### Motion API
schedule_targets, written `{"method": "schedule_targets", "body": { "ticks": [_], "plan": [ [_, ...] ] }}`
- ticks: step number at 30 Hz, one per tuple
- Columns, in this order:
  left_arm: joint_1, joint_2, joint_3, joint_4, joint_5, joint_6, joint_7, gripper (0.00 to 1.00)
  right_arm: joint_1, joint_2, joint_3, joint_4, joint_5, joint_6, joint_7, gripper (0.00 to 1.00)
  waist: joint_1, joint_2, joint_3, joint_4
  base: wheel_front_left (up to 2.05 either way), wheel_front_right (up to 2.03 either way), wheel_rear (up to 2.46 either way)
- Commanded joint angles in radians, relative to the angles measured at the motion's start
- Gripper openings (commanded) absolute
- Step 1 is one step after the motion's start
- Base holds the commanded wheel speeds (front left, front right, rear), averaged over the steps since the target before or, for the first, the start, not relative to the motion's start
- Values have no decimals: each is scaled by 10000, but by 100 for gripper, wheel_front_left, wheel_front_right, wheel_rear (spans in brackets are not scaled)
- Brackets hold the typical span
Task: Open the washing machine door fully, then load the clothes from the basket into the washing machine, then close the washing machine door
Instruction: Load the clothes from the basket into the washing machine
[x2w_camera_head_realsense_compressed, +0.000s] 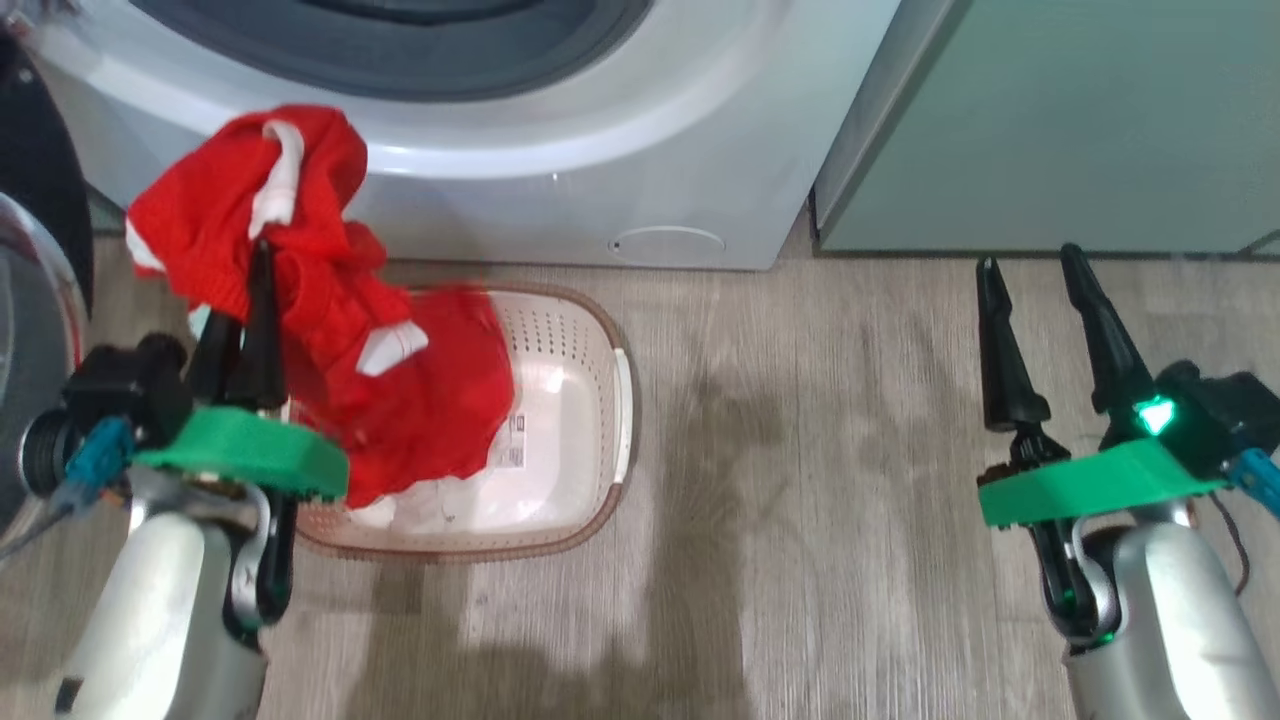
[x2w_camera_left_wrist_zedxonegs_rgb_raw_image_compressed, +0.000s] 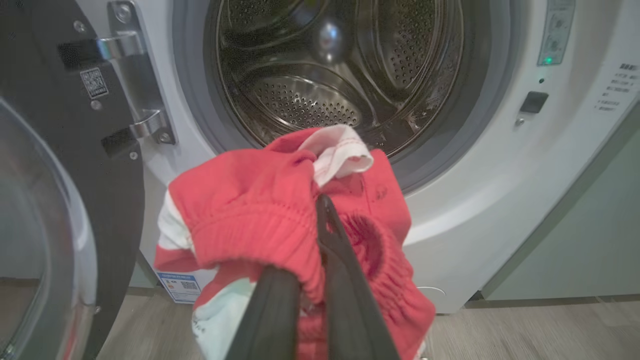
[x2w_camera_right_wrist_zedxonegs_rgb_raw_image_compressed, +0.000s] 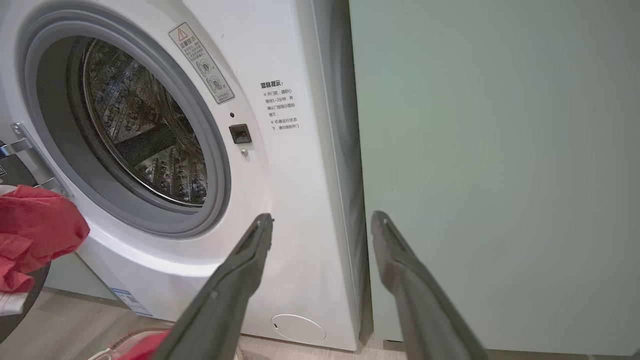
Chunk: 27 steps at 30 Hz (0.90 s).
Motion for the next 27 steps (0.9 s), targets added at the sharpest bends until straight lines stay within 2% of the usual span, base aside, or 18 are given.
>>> {"method": "schedule_targets", "body": {
  "ticks": [1,13,27],
  "plan": [
    [88,394,365,-670,130,109,81,0,168,15,161,-281,-1,0,61,100,1,0,-259,19,0,0,0],
    [1609,427,65,-2022,236,439,542,0,1005,15,34,-378,-43,0,321,100,1,0,-1404,-13,0,0,0],
    [2548,438,-268,-2358,326,635,738,0,1736,15,-98,-686,-239,0,668,100,1,0,-2107,1,0,0,0]
  ]
}}
